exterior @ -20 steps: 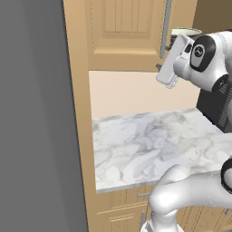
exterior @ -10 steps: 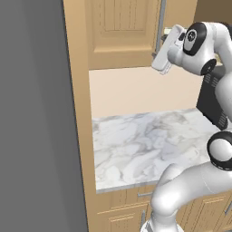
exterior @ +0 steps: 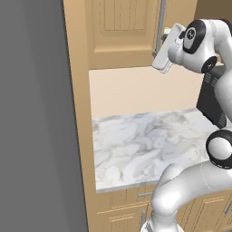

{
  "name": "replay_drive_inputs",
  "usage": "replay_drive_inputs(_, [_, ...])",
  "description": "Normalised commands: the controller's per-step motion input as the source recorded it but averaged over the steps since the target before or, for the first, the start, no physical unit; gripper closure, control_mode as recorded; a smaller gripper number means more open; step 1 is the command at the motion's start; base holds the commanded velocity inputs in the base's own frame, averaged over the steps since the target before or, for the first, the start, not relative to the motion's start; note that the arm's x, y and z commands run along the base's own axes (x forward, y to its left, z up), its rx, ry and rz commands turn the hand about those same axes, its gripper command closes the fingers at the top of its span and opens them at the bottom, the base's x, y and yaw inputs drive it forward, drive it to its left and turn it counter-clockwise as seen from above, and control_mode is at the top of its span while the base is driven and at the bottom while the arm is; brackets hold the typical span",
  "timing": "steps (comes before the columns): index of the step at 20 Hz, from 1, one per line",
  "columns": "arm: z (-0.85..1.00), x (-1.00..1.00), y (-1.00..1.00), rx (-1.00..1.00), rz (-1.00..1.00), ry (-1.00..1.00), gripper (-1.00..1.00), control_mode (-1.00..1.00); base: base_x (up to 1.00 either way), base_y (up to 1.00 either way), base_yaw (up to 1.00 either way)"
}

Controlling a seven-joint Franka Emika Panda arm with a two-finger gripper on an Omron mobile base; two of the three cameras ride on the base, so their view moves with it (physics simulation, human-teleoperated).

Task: Open the cabinet. Pick the bowls from the counter and place them in the cabinet. Then close the cabinet.

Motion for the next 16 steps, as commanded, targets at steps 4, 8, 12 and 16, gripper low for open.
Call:
replay_drive_inputs(4, [0.00,0.17,-0.26,0.01,-0.14,-0.08,-1.00,-1.00,0.00,0.00,0.00])
replay_drive_inputs(8, [0.18,-0.13,-0.70,0.07,-0.20,-0.04,-1.00,-1.00,0.00,0.00,0.00])
replay_drive_inputs(12, [0.15,0.00,-0.93,0.07,-0.18,0.01,-1.00,-1.00,0.00,0.00,0.00])
replay_drive_inputs(16, [-0.01,0.00,-1.00,0.07,-0.18,0.13,-1.00,-1.00,0.00,0.00,0.00])
